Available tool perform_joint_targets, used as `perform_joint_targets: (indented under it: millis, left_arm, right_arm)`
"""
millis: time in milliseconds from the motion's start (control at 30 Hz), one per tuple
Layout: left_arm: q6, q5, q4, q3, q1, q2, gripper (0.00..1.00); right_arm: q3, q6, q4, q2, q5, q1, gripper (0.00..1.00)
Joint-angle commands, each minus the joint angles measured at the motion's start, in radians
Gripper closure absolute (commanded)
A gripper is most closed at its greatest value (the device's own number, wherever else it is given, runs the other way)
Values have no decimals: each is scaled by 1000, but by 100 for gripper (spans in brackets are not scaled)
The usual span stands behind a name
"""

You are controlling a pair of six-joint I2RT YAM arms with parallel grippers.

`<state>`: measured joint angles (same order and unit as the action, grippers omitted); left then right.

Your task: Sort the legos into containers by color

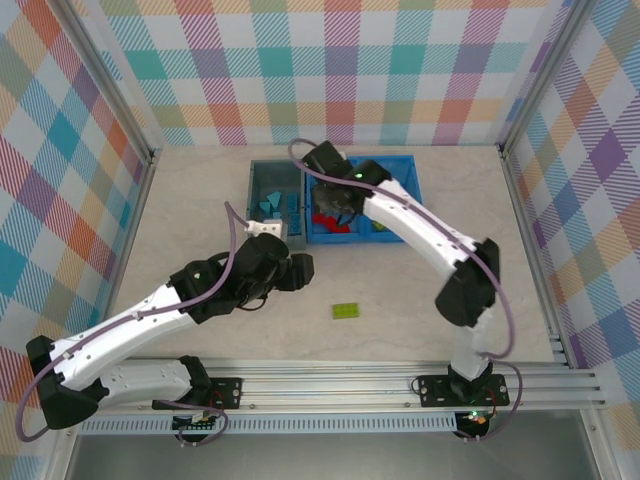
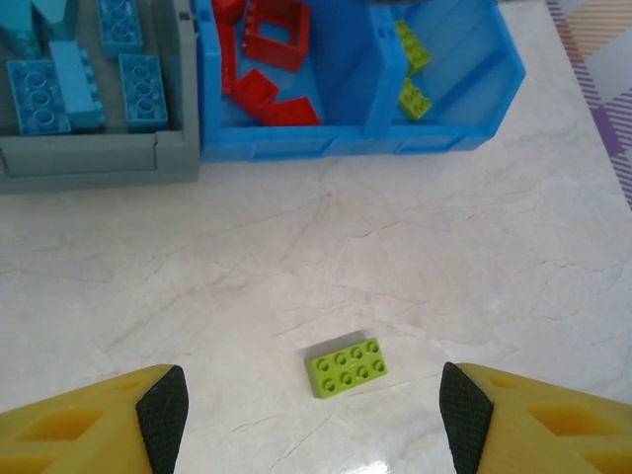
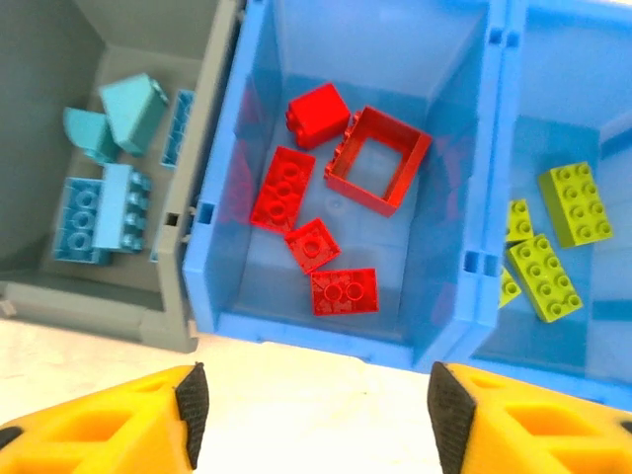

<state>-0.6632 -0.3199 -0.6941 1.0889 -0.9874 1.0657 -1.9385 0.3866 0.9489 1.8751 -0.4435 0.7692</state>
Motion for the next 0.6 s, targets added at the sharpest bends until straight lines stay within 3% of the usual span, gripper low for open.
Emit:
perform_joint_targets:
  millis: [0,133,300,567]
  left_arm:
    - [-26,-1,-50,-21,-13,-36,30]
    - [-37,44,-92,-40,-13,-42,30]
    - [-85,71,-119,-112,-13,-81,30]
    - [-209,60,-138,-266,-13,-227,29]
  right_arm:
    - [129,-48,-56,-116,79,-4,34]
    - [331,-47,-78,-292,158,-5,29]
    - [595,-144,-107,-480,378,23,16]
    - [798,-125,-22,-450,291,207,4]
